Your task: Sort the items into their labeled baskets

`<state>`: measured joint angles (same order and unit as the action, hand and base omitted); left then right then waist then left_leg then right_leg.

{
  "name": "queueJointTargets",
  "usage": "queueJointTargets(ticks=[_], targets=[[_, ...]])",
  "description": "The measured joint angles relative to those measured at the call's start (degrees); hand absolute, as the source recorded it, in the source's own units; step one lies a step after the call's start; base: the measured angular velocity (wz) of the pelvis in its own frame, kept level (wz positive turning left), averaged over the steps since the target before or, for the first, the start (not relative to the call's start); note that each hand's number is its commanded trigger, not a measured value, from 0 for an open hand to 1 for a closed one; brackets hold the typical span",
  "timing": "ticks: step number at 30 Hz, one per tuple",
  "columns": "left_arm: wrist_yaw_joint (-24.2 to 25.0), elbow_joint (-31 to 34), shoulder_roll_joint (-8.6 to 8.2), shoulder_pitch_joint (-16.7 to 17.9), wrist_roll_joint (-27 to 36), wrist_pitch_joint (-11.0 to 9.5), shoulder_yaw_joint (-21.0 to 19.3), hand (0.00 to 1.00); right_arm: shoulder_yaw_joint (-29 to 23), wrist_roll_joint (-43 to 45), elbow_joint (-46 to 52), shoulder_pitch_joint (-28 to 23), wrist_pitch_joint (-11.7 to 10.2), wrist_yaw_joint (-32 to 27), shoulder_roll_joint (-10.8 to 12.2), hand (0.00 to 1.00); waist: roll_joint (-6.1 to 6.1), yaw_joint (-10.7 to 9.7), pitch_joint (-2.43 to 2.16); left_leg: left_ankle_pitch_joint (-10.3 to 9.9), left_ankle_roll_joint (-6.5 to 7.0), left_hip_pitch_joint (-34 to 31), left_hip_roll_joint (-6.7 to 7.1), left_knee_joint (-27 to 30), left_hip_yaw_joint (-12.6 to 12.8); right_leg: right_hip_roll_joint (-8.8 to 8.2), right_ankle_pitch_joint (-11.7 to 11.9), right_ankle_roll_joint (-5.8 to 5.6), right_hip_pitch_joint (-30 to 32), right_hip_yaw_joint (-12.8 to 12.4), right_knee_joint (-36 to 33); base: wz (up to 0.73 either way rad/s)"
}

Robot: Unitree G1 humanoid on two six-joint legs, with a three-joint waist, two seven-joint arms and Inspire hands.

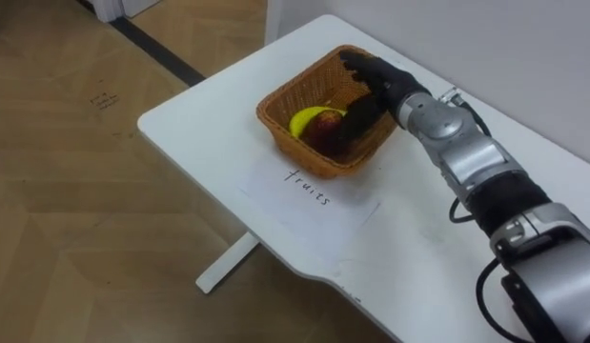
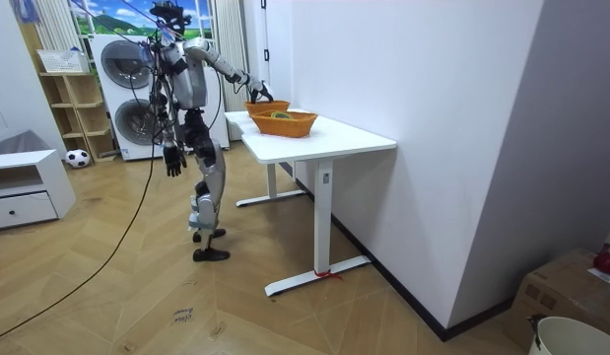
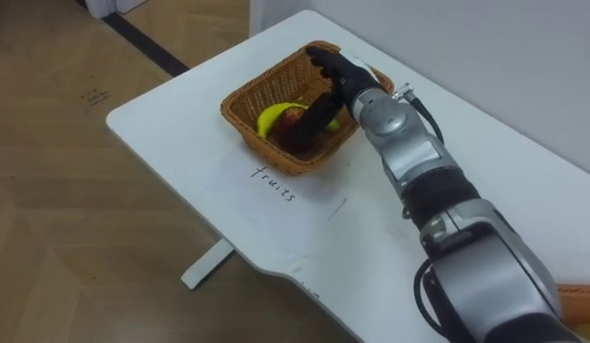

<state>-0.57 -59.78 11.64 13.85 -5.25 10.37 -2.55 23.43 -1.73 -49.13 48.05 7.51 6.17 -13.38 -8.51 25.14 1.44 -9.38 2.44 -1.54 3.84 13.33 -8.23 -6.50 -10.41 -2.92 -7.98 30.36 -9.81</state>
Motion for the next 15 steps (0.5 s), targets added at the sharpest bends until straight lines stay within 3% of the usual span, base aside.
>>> queueJointTargets(ticks=[4, 5, 9, 15], targets=[[-0.1, 0.0, -0.02, 0.0, 0.0, 0.2, 0.0, 0.0, -0.5, -0.1, 1.1, 0.0, 0.0, 0.3, -0.2, 0.0, 0.07, -0.6, -0.21, 0.0, 0.02, -0.5, 0.09, 0.3, 0.0, -0.18, 0.0, 0.0, 0.3, 0.0, -0.1, 0.01], [-0.1, 0.0, -0.01, 0.1, 0.0, 0.2, 0.0, 0.0, -0.7, -0.2, 1.7, 0.0, 0.0, 0.3, -0.3, 0.0, 0.11, -1.0, -0.51, 0.1, 0.12, -0.8, 0.15, 0.3, 0.0, -0.28, 0.0, 0.0, 0.5, 0.0, -0.1, 0.0], [0.0, 0.2, 0.0, 0.0, 0.0, 0.3, 0.0, 0.0, -1.0, -0.2, 3.2, 0.0, -0.2, 0.3, -1.3, 0.0, 0.58, -2.1, -0.91, 0.2, 0.38, -0.8, 0.48, 0.3, 0.0, -0.47, 0.0, -0.01, 0.5, -0.2, -0.1, 0.0], [-0.6, 0.3, 0.42, -1.4, -0.6, 0.0, -0.4, 0.0, -1.9, 0.1, 5.4, 0.0, -0.2, 0.0, -4.0, 0.0, 0.76, -4.1, -0.91, 0.2, 0.53, 0.1, 0.38, 0.0, 0.7, -0.58, 0.0, -0.02, 0.1, -1.1, -0.2, -0.07]])
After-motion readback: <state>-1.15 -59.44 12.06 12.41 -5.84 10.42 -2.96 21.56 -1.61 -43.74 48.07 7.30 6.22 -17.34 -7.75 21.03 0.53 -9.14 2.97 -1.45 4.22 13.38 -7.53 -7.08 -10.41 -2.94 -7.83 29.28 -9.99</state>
